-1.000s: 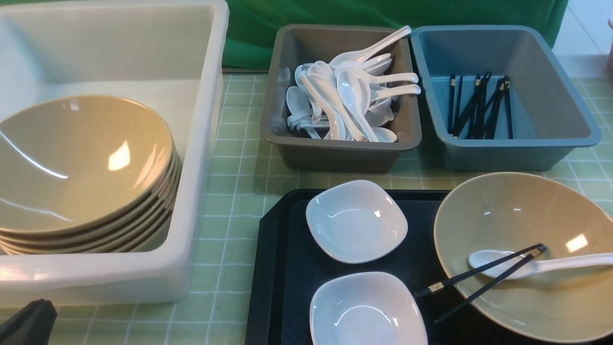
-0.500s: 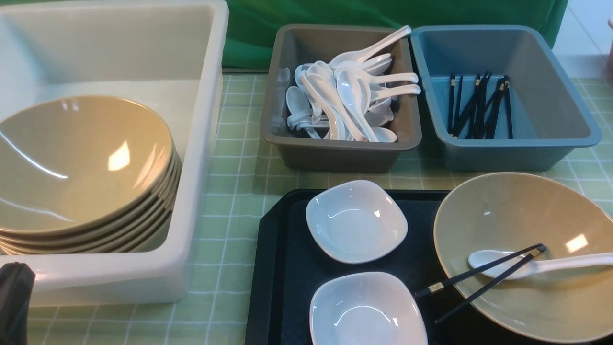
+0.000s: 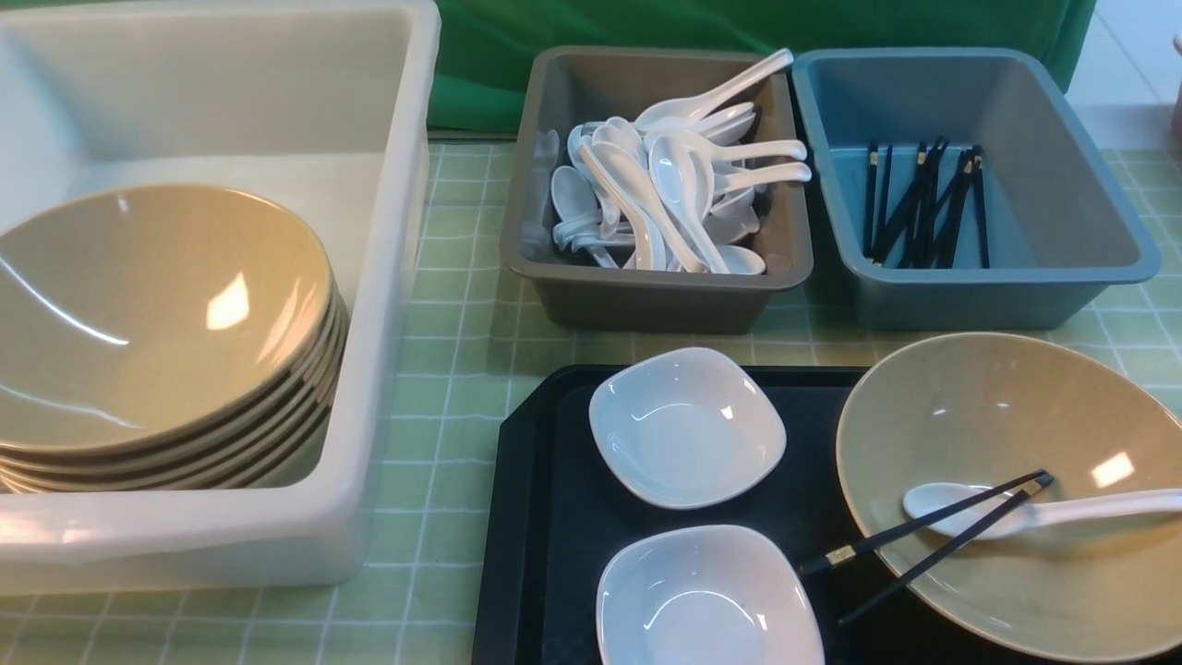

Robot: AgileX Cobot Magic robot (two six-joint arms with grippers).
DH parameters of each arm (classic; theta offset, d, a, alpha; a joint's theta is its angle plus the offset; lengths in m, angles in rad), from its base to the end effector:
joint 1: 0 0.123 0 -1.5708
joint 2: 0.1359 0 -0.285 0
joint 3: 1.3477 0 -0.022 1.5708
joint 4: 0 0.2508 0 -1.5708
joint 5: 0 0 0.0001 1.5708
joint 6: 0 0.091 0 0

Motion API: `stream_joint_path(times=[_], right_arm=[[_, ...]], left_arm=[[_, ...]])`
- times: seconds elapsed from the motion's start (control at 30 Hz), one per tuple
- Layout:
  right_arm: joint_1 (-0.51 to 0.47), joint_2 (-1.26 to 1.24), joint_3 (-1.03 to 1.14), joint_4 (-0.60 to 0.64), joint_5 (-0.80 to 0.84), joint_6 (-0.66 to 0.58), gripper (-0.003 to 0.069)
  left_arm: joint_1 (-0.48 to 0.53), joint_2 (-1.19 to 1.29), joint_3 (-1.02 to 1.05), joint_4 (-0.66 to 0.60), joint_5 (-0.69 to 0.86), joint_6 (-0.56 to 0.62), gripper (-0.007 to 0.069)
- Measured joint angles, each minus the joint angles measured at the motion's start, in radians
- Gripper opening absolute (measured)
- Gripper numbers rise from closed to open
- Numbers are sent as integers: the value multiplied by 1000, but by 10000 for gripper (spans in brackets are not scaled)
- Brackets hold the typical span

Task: On green table put chopsticks spoon bowls plates into blue grey white boxes.
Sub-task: 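Move the grippers toward the tableware on the black tray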

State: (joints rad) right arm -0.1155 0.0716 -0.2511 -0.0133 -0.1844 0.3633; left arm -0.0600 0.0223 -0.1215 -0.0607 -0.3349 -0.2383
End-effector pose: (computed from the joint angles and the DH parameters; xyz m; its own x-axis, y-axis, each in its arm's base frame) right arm 0.0390 -0.0043 0.3086 0.4455 0.2937 -0.8457 -0.0424 0.9505 0.3078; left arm 0.0399 -0.0006 0.2812 0.4626 -0.3196 -0.8269 0.1855 0.9470 -0.2622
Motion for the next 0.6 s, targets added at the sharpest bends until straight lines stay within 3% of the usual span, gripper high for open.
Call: stream_joint_path(times=[0.17, 0.23, 0.43, 0.6], right_arm=[[0, 292, -351, 0, 253, -8, 236], [0, 422, -442, 0, 361, -68, 236], [2, 635, -494, 0, 541, -237, 236], [62, 755, -481, 2, 689, -463, 236]], left_arm=[[0, 229, -308, -1, 236, -32, -2], [0, 339, -410, -6, 355, -51, -2], [0, 513, -510, -1, 639, -68, -2], [-2, 564, -511, 13, 852, -32, -2]])
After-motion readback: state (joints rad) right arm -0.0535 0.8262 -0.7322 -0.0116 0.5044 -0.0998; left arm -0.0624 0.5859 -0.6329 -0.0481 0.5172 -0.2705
